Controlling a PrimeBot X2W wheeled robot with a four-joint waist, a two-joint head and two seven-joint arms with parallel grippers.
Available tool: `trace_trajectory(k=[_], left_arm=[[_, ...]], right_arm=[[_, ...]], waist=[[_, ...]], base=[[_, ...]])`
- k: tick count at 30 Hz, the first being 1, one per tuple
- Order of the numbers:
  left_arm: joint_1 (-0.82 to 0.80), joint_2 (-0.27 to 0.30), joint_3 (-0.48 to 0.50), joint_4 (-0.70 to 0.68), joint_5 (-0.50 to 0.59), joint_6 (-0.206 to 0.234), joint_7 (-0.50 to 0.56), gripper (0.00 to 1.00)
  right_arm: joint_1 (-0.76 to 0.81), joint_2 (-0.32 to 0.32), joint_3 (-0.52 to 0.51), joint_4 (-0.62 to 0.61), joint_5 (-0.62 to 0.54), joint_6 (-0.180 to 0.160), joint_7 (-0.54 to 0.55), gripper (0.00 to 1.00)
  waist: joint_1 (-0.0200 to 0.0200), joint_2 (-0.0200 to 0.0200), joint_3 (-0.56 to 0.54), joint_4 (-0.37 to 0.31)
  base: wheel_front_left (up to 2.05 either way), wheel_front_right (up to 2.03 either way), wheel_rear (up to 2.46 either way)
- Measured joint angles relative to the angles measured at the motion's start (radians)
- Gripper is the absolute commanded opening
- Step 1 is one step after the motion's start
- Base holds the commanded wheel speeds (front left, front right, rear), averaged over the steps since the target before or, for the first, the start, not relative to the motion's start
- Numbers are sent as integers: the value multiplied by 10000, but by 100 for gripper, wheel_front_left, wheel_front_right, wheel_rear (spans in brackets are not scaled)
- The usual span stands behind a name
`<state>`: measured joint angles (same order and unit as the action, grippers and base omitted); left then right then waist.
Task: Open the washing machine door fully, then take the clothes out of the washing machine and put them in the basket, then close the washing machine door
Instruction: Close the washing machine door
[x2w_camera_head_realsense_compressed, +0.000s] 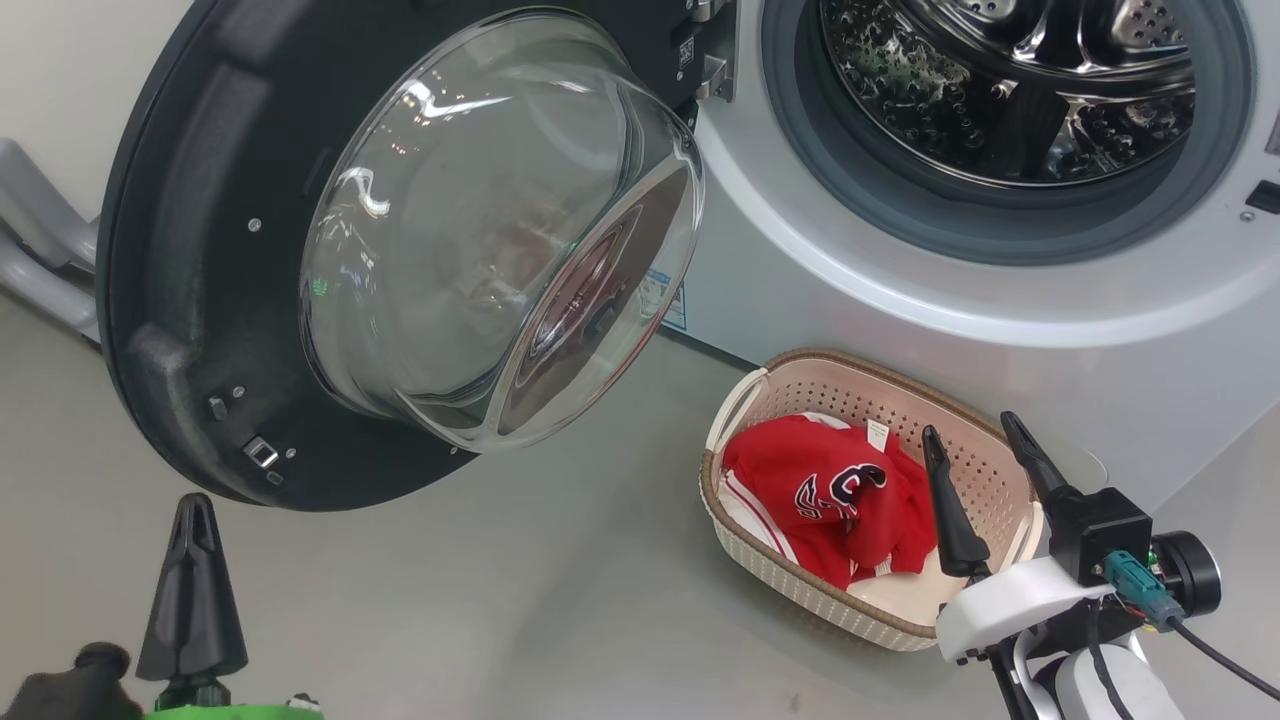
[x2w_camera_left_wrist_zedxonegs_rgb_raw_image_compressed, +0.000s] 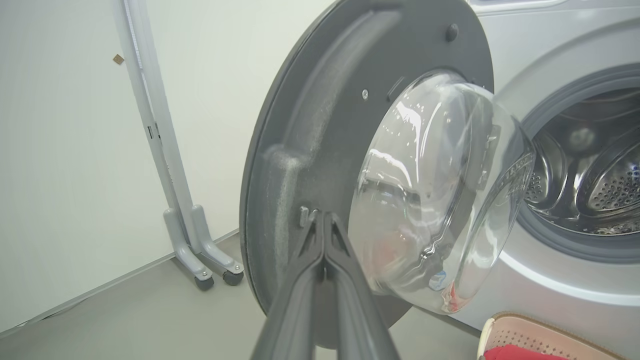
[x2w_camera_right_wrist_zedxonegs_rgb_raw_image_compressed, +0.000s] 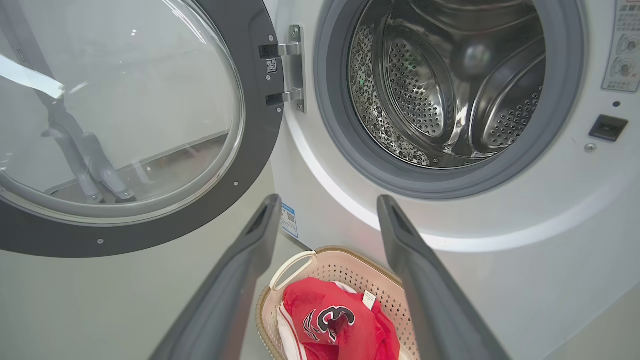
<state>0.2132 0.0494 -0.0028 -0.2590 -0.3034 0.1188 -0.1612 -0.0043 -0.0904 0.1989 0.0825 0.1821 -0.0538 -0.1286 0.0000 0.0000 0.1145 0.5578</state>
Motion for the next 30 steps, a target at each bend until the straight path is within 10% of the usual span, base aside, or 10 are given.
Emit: trace_trajectory(k=[14,20,30], left_arm=[[-894,-59,-284,-2615,-7133,-1012,-702,0],[-1388,-102,1745,-2688,-10387,-1685,-485,0],[-2987,1432,4326,-773,-13116,-1116,978,0]], right_arm=[[-92,-73,15,50,-17,15,-2,100],[-92,-82,12,56,-17,31,0,100],[-81,-123,-35,50,-17,27,0,100]], waist=[[0,0,-35,18],[0,0,-64,8],[0,0,-106,-45]], base=[[-14,-14,-14],[-2,-2,-2],[0,0,0]])
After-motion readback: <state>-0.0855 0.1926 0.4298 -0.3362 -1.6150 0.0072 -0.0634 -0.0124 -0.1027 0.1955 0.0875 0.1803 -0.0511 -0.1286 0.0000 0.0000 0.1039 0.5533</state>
